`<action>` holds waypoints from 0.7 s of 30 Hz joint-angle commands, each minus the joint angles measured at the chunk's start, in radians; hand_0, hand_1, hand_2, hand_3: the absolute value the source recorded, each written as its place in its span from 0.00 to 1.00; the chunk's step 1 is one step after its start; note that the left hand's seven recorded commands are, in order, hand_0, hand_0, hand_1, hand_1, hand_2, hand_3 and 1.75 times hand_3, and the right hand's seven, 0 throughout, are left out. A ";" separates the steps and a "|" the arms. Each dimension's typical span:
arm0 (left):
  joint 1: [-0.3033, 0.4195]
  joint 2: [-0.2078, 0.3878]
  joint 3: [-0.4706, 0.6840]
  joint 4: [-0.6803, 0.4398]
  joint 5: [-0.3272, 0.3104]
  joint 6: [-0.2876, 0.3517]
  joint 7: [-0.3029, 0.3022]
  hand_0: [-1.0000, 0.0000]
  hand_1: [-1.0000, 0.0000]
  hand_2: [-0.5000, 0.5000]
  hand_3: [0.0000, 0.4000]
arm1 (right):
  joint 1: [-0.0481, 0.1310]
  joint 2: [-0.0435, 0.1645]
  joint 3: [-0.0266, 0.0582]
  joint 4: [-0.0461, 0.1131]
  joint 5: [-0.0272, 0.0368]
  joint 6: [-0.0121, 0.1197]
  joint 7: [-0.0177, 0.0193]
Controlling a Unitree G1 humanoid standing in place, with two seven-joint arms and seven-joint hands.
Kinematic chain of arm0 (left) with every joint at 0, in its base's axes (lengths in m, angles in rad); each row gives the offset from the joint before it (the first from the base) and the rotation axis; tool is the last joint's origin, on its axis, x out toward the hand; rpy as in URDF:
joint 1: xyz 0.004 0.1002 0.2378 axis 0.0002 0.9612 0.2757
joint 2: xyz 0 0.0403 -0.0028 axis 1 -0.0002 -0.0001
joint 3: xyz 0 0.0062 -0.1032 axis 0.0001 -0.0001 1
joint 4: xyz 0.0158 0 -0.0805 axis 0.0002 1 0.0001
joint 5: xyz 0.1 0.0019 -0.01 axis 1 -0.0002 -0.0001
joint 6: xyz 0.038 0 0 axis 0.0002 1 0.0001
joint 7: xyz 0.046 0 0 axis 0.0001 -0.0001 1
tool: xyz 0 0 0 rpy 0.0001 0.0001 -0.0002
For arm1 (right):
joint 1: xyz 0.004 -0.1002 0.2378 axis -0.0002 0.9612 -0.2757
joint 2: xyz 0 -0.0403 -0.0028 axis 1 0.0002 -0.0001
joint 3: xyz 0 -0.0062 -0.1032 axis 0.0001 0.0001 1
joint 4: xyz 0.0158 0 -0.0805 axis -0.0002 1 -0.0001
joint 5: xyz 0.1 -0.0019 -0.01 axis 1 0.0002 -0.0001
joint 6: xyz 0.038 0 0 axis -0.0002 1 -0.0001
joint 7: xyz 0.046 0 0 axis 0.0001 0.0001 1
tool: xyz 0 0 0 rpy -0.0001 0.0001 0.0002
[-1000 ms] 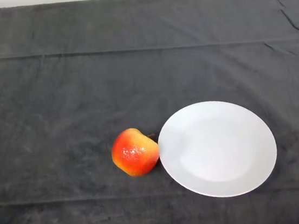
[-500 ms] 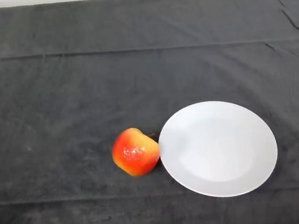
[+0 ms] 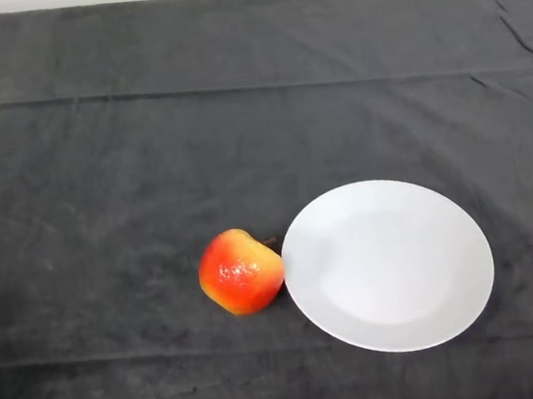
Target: Move the apple to the plate
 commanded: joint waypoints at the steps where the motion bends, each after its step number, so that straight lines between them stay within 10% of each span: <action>1: -0.027 -0.012 -0.022 -0.068 0.031 0.017 -0.006 1.00 1.00 0.50 0.00 | 0.007 -0.036 -0.0185 0.023 0.0048 -0.001 0.0120; 21: 0.174 -0.110 -0.233 -0.768 0.144 0.348 -0.121 1.00 1.00 0.50 0.00 | 0.011 -0.030 -0.0173 0.011 0.0046 -0.002 0.0061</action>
